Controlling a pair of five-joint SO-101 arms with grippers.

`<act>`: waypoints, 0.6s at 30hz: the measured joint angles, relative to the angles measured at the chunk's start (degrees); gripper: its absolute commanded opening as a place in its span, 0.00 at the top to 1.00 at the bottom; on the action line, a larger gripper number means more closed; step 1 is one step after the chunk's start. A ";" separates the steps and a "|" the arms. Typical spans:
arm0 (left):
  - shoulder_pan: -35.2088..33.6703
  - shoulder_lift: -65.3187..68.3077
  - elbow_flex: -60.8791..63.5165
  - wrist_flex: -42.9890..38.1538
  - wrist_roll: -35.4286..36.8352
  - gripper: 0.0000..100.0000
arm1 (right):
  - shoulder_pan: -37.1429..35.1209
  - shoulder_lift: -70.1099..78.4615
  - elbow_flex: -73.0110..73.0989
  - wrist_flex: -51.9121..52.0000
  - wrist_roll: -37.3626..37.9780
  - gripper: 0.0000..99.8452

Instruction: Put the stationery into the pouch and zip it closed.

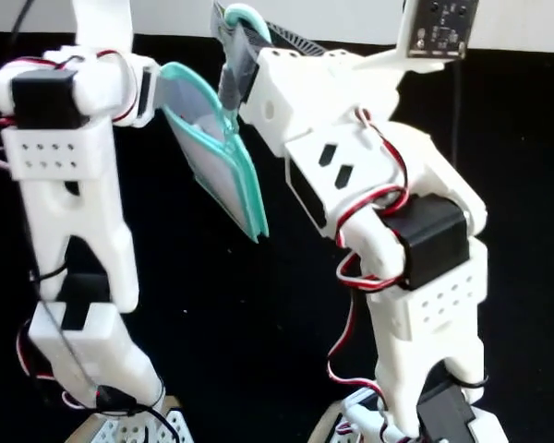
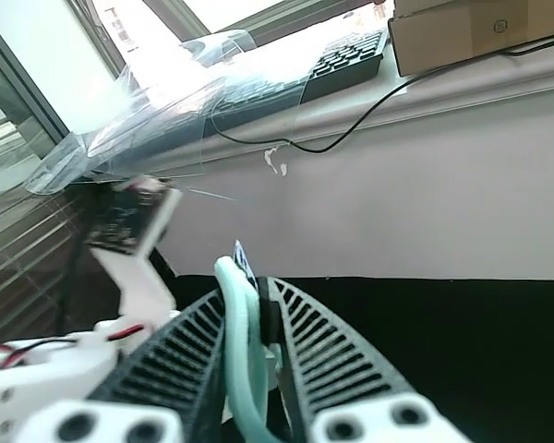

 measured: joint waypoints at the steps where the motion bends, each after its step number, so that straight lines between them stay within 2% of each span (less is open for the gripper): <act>1: -0.62 -1.32 0.00 0.00 0.18 0.80 | 0.00 0.26 0.00 0.00 0.00 1.00; 8: -3.34 -10.37 4.31 0.00 0.26 0.80 | 0.00 0.62 -0.09 -2.11 0.00 1.00; 18: -0.88 -26.46 29.80 0.00 0.26 0.80 | -3.34 1.49 -1.93 -2.55 0.00 1.00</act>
